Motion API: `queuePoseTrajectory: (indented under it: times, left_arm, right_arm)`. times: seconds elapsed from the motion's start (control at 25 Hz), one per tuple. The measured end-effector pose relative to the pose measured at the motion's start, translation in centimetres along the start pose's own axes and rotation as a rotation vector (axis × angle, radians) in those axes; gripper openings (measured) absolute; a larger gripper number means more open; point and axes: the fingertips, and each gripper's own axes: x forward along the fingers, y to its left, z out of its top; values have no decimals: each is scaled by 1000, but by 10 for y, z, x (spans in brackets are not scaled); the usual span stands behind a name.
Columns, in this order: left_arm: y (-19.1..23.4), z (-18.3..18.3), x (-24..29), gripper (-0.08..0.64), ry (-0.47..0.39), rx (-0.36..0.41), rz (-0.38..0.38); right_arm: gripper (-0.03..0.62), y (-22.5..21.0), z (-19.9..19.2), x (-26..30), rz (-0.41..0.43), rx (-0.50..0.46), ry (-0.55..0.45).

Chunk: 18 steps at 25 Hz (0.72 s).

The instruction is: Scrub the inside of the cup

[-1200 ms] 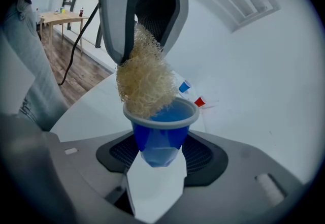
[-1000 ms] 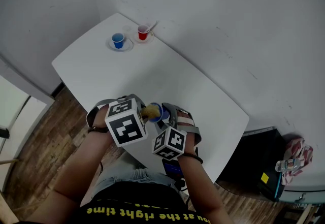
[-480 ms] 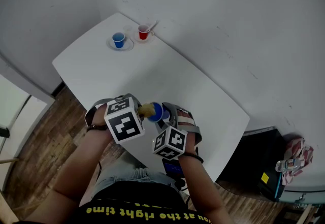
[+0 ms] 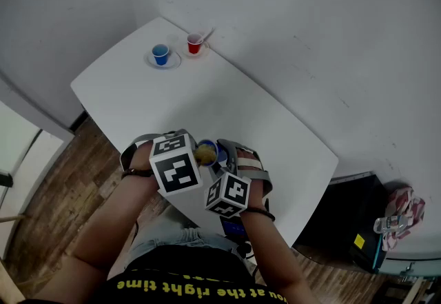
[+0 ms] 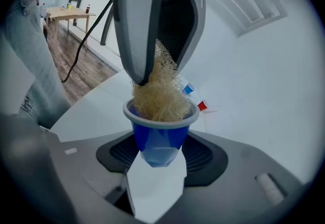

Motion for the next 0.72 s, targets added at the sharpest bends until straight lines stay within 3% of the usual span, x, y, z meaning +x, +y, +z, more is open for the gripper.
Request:
queuePoseTrajectory:
  times: [0.36, 0.72]
  left_arm:
    - [7, -3, 9, 123, 31, 7, 9]
    - [-3, 0, 3, 123, -10, 20, -26]
  right_arm:
    - [268, 2, 2, 0, -11, -47, 7]
    - [268, -1, -1, 0, -8, 0, -5]
